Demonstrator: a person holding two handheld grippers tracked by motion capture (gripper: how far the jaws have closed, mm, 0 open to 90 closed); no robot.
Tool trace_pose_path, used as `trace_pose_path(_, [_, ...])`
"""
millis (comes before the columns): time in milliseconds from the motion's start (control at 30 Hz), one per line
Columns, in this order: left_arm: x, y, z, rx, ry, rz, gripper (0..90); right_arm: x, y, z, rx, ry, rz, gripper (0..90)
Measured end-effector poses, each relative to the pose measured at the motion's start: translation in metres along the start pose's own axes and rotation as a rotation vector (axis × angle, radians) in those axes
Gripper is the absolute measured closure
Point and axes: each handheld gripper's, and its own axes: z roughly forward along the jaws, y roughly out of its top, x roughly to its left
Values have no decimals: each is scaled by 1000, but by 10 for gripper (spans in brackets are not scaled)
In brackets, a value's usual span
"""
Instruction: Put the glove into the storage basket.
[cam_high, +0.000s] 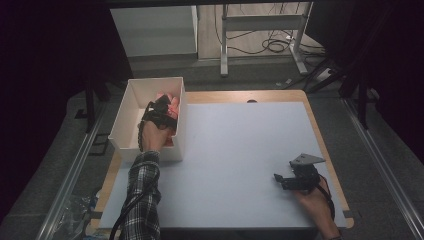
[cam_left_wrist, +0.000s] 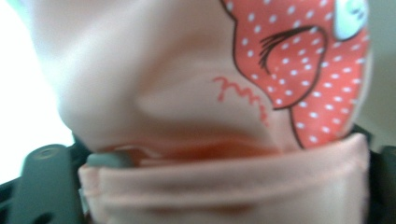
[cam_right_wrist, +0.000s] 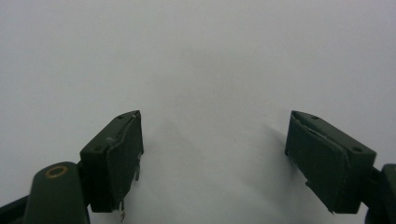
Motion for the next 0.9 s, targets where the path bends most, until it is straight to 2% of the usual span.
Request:
trace_pose_path(167, [1, 1, -8, -27, -8, -8, 68, 0, 0, 0, 0, 0, 0, 195])
trace_pose_path(333, [1, 0, -14, -31, -14, 5, 51, 0, 0, 0, 0, 0, -1, 194])
trace_pose_path(367, [1, 0, -16, -44, -19, -3, 49, 0, 0, 0, 0, -1, -1, 194])
trace_pose_path(533, [4, -3, -26, -87, -30, 12, 50, 0, 0, 0, 0, -1, 0, 194])
trace_pose_path(900, [6, -9, -42, -146, -40, 43, 48, 0, 0, 0, -1, -2, 0, 192])
